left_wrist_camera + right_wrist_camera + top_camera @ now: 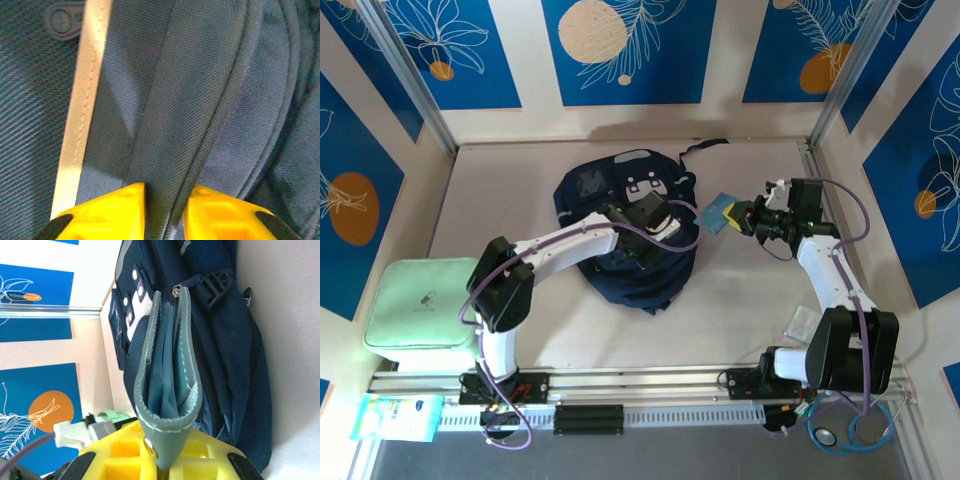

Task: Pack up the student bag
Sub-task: Open the student bag at the center of the table, then place the card holder in the student bag.

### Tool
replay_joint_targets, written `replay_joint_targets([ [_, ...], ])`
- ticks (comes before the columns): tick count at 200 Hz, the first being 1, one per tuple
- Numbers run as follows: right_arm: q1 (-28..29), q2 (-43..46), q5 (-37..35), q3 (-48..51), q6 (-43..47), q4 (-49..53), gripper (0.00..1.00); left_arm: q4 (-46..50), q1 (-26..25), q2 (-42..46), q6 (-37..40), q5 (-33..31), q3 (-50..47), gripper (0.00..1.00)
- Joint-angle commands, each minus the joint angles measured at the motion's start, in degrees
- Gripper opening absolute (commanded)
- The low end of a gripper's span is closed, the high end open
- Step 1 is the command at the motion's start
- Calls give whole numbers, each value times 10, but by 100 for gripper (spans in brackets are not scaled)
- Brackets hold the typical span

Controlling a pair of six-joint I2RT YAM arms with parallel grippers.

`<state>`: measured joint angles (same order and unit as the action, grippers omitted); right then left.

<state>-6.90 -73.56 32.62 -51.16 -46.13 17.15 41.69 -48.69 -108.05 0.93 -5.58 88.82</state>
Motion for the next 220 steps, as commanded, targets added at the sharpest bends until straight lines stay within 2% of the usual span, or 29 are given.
replay_joint_targets([
  [1,-17,19,45,19,-20,-28,7,-31,29,46,-30,53,-13,21],
  [56,-8,35,48,23,-10,-16,8,-77,55,82,-52,99,-21,9],
  [111,111,23,13,39,-86,-70,8,-173,54,107,-65,133,0,7],
  [140,169,-7,-31,25,-121,-97,8,-188,54,97,-70,142,26,7],
  [185,204,-83,-122,-2,-176,-145,8,-198,55,88,-99,129,53,8],
  [204,208,-131,-116,-25,-193,-184,8,-193,60,79,-118,127,71,9],
  [220,219,-157,-126,-57,-193,-177,8,-189,63,72,-129,129,82,9],
])
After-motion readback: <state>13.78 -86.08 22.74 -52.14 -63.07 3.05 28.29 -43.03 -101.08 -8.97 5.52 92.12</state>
